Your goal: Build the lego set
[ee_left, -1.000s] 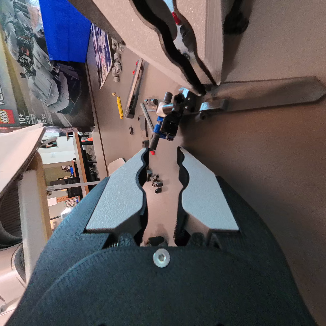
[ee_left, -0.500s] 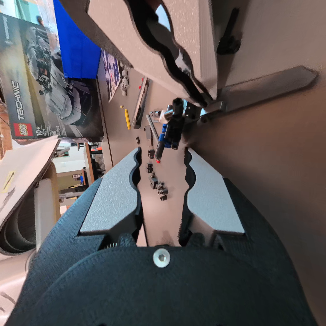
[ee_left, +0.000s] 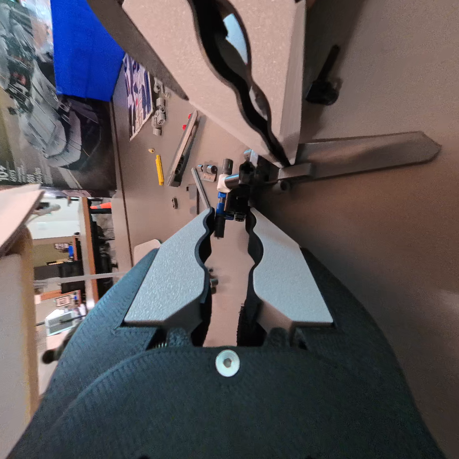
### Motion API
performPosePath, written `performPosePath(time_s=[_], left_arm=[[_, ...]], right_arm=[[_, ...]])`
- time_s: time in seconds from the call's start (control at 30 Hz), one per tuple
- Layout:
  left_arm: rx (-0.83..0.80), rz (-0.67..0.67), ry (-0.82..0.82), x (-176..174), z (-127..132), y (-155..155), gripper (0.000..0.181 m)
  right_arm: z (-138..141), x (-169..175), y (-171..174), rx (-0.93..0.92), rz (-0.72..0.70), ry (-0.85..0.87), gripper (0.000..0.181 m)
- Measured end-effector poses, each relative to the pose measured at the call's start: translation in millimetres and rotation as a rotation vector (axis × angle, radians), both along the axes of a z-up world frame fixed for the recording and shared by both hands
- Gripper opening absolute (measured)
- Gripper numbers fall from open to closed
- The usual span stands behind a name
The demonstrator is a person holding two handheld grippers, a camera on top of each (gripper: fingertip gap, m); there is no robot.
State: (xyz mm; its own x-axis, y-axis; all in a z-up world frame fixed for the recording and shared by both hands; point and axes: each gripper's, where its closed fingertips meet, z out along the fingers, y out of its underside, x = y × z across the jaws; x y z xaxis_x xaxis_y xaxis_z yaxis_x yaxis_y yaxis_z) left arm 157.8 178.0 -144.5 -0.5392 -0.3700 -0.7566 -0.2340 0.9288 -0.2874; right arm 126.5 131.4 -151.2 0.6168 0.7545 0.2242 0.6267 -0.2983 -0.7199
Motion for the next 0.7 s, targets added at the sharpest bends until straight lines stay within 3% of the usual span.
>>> performPosePath(time_s=[0.47,0.7], left_arm=[[-0.421,0.164,0.203,-4.2,-5.8,0.1,0.022],[-0.493,0.229,0.232,-4.5,-7.5,6.1,0.021]], right_arm=[[2.0,1.5,-0.5,0.014,0.004,-0.017,0.000],[4.1,5.9,3.6,0.032,-0.027,-0.024,0.000]])
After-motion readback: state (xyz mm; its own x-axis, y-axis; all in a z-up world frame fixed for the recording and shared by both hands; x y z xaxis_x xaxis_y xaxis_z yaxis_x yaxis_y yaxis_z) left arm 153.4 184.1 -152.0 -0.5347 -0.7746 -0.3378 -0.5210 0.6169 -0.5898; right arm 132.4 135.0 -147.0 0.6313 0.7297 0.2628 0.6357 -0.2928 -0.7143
